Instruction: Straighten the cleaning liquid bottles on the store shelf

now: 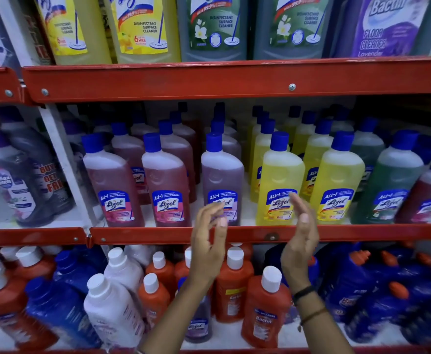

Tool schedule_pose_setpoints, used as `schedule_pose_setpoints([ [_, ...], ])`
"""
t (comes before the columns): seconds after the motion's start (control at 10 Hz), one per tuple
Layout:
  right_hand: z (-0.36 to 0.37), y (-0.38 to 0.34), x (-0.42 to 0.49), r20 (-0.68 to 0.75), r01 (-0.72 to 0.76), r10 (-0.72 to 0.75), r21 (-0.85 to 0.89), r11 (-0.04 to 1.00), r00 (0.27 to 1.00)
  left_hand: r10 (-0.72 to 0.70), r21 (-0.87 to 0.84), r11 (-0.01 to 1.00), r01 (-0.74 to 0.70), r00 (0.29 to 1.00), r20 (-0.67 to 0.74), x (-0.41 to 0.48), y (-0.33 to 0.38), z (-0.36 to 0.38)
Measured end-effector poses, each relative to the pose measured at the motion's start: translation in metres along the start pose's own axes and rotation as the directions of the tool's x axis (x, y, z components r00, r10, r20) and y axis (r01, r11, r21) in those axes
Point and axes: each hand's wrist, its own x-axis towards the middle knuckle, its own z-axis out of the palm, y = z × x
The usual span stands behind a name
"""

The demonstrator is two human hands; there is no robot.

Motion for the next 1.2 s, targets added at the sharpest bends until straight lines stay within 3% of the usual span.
schedule_pose_setpoints([
  [0.1,-0.016,0.014,0.017,0.032,-0.151,0.152,-0.025,0.988,0.988,-0.08,-0.01,0.996,0.085,0.969,0.235,0.0,0.01,0.029],
  [0.2,-0.026,0.022,0.028,0.196,-0.283,0.285,-0.035,0.958,0.938,-0.264,0.022,0.962,0.274,0.9,0.347,0.01,0.008,0.056],
  [0.4,-0.039,0.014,0.04,0.313,-0.34,0.322,0.001,0.941,0.894,-0.382,-0.038,0.901,0.433,0.831,0.405,0.021,-0.004,0.071],
  [0.9,-0.043,0.012,0.043,0.293,-0.382,0.366,-0.002,0.924,0.883,-0.397,-0.162,0.852,0.498,0.816,0.421,0.026,0.003,0.067],
  [1.1,-0.041,0.006,0.039,0.282,-0.385,0.378,-0.033,0.922,0.882,-0.415,-0.074,0.874,0.48,0.817,0.4,0.021,0.0,0.062],
  [1.2,-0.059,0.004,0.024,0.207,-0.353,0.35,-0.023,0.935,0.914,-0.346,0.019,0.931,0.365,0.863,0.368,0.022,0.009,0.049],
])
